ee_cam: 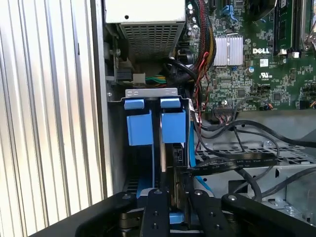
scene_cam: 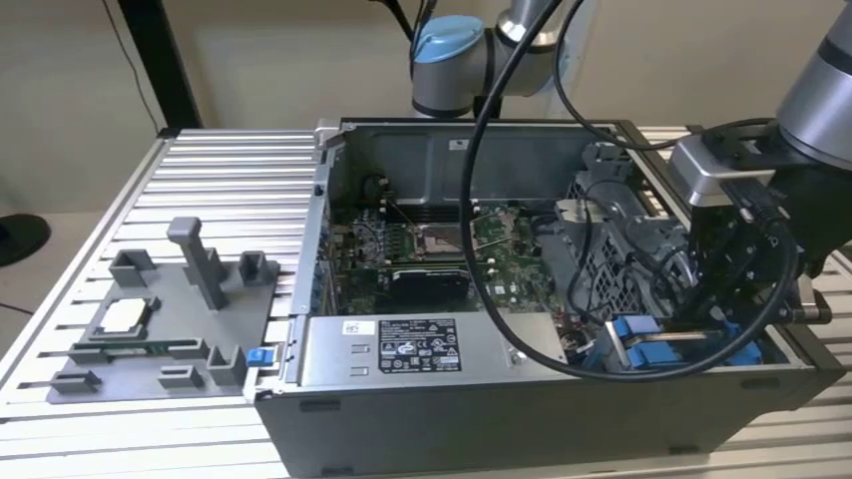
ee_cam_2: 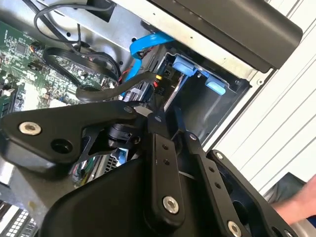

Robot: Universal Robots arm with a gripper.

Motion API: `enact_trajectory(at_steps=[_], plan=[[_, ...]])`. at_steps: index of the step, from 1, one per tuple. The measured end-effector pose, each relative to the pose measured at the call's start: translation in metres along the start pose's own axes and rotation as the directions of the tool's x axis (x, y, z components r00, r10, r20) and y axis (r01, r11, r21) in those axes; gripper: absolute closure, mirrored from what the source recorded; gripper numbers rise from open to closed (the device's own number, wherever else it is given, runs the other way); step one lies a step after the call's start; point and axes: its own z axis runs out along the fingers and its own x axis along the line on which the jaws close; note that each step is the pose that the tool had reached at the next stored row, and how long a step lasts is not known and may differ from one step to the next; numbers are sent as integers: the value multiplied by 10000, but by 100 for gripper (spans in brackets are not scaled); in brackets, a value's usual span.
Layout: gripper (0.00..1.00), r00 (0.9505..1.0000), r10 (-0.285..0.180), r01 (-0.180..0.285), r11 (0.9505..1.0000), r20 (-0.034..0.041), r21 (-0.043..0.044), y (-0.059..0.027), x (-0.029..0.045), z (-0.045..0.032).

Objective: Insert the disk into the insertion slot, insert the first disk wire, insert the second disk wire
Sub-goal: 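Insert the second disk wire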

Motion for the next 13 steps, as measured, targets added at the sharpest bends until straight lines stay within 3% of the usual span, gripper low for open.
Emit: enact_trajectory(at_steps=[13], plan=[[0,10000,0,0,10000,0,0,0,0,0]])
